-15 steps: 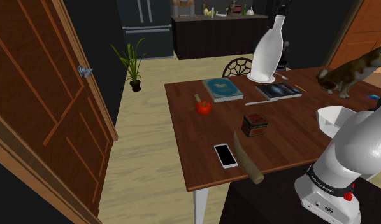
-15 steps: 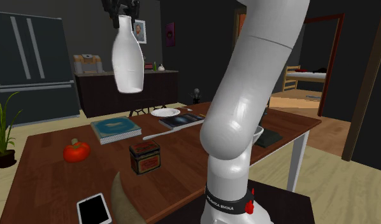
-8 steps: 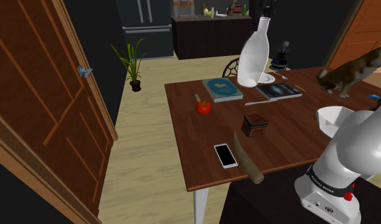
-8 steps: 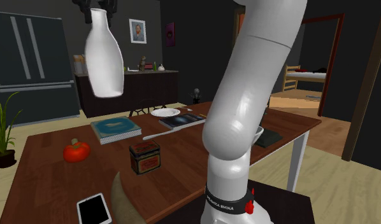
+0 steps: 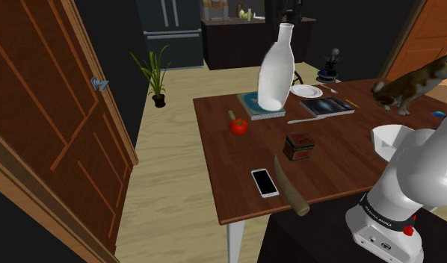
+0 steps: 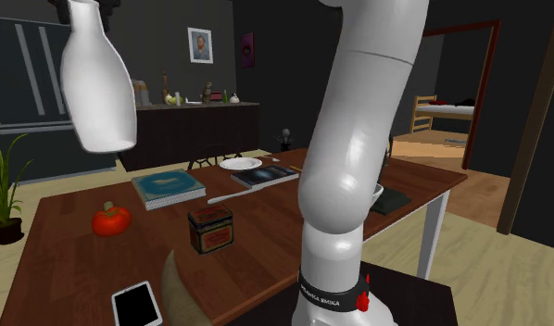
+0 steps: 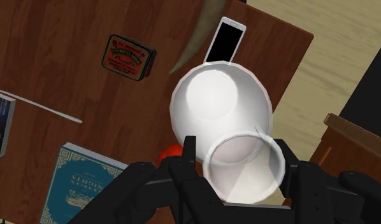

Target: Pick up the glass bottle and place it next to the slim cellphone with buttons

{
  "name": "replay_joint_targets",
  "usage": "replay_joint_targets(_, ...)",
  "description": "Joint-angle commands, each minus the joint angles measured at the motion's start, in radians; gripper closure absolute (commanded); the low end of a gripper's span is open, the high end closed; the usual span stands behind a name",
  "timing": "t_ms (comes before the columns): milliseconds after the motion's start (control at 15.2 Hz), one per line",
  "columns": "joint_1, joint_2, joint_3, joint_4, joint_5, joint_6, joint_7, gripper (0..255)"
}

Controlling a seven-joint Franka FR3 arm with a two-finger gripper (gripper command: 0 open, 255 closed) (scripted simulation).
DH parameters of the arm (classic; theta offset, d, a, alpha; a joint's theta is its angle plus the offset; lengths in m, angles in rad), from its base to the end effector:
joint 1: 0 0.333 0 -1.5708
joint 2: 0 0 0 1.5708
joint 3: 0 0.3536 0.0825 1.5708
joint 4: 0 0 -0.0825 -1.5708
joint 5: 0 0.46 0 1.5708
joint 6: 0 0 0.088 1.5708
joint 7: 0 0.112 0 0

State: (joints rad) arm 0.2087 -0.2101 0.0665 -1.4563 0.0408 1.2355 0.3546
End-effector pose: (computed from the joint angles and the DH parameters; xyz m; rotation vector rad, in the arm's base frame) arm 0.4816 0.1478 0.8078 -3.1196 0.1057 0.0286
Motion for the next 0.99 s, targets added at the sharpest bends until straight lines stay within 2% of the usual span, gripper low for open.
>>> replay_joint_targets(0, 0.019, 0.032, 0.034, 0.033, 0.005, 0.001, 0.057, 255)
replay_joint_targets(330, 0.071, 0.135, 0.113, 0.15, 0.002, -0.008, 0.188, 255)
replay_joint_targets(594, 0.125, 0.248, 0.172, 0.285, -0.021, -0.03, 0.294, 255)
replay_joint_targets(858, 0.202, 0.401, 0.225, 0.486, -0.07, -0.082, 0.399, 255)
replay_joint_targets(924, 0.237, 0.469, 0.24, 0.583, -0.096, -0.113, 0.433, 255)
